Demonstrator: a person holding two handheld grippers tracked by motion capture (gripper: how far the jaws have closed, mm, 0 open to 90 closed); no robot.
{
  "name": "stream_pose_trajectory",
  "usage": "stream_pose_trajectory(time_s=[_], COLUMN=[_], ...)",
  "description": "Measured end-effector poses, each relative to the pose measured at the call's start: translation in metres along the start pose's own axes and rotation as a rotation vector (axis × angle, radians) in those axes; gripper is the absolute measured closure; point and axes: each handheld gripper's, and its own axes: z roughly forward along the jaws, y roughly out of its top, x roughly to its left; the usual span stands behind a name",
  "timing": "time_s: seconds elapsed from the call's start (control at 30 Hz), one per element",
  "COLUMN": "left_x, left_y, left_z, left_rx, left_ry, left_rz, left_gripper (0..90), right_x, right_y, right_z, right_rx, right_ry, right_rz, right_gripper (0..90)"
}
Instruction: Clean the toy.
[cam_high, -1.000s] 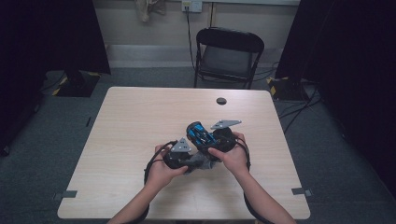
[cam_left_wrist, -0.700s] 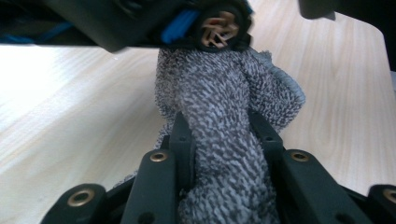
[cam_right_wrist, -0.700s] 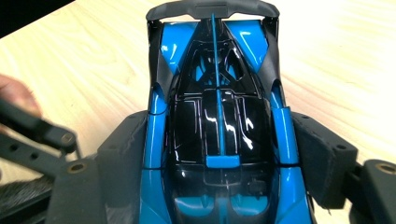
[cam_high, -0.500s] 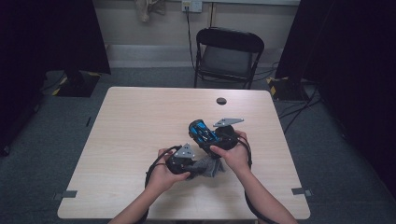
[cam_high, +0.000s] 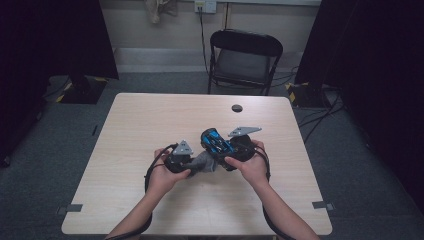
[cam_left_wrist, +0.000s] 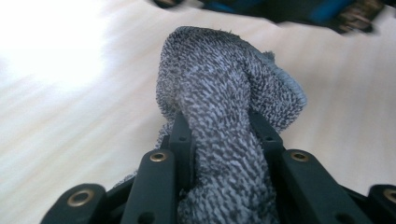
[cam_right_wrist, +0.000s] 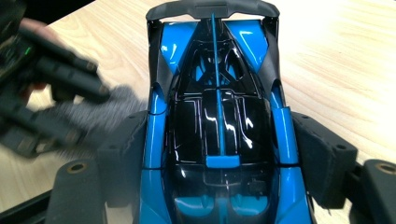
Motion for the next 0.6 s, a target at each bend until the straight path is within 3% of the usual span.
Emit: stream_pose_trajectory(time_s=[0.03, 0.17, 0.3, 0.43, 0.6], left_x=[0.006, 0.018, 0.025, 0.023, 0.014], left_y=[0.002, 0.004, 0.005, 0.007, 0.011], left_z=[-0.002, -0.005, -0.008, -0.008, -0.005], left_rx=[-0.006, -0.025, -0.026, -0.038, -0.033], left_ry=[0.029, 0.052, 0.085, 0.072, 0.049], left_rz=[-0.008, -0.053, -0.057, -0.058, -0.030], left_gripper=[68.3, 68.2, 68.2, 68.3, 68.2], right_x=[0.001, 0.004, 0.005, 0.006, 0.005], right_y=[0.000, 0.000, -0.001, -0.002, -0.004], right_z=[0.000, 0.000, 0.000, 0.001, 0.004], right_rx=[-0.001, -0.001, -0.003, 0.000, 0.006], right_ry=[0.001, 0.005, 0.007, 0.004, -0.001], right_rz=[0.000, -0.013, -0.014, -0.014, -0.011], right_gripper=[26.2, 26.3, 26.3, 26.3, 26.3])
